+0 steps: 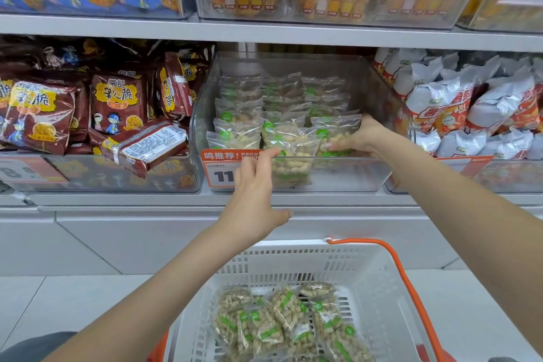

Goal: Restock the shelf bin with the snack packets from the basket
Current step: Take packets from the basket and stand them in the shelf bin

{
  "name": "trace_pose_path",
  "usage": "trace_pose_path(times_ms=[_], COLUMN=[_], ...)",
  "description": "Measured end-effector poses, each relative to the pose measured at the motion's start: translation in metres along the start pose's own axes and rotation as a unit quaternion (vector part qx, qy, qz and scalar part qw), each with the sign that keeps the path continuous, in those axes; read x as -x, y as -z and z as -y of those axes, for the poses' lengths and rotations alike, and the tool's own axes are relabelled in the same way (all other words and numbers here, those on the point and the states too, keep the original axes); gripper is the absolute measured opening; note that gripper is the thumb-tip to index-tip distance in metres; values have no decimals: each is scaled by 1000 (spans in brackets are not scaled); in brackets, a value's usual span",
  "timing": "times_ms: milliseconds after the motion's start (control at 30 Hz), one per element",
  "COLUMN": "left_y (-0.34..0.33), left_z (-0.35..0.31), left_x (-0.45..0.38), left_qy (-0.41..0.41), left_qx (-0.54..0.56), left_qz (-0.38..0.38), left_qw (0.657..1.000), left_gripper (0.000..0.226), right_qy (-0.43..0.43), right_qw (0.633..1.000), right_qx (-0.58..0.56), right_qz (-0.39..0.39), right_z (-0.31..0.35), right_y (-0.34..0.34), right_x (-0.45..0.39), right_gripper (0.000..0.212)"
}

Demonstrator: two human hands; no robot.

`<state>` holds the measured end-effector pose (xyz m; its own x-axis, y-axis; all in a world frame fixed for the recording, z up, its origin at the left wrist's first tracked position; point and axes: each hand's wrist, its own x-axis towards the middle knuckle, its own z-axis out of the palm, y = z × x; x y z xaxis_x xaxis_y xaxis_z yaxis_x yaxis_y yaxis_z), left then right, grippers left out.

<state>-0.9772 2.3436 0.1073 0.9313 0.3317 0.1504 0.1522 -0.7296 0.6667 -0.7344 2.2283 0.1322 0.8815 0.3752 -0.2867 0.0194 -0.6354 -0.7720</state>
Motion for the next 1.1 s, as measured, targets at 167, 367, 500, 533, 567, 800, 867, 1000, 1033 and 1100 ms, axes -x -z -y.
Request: trace_pose_path(times_ms=[167,367,500,533,567,800,867,1000,1033,1100], left_y=[-1,-1,-1,-1,-1,-3,-10,-41,-52,-77], left_z=[-1,-2,-1,-1,0,-3,-1,17,25,46], left_x=[1,1,1,2,2,14,20,34,38,49], left_qy=[-2,-1,-3,-4,-6,-41,-55,-41,-20,26], left_qx=[-8,-29,-42,-44,-43,-40,-67,-114,-127,-160], left_qz=[1,-5,-3,-3,-5,-4,24,118,144,200], left_qw=[1000,1000,999,999,999,998,996,986,981,966], left_gripper=[95,93,94,94,93,72,62,41,38,34], right_qy=[-9,-21,-1,2,13,263,325,384,380,337], right_qw=[1000,1000,999,998,996,934,908,877,880,911], right_qx=[2,8,51,60,76,51,30,48,62,91], right_qz=[15,19,-18,-31,-53,-236,-263,-284,-277,-221], right_z=[4,10,9,9,8,-11,-29,-85,-104,-144], right_y=[-2,-4,-1,0,2,-2,-11,-47,-58,-80], right_x=[2,7,15,18,22,79,99,133,138,142], right_gripper=[108,113,110,110,107,59,48,32,30,30])
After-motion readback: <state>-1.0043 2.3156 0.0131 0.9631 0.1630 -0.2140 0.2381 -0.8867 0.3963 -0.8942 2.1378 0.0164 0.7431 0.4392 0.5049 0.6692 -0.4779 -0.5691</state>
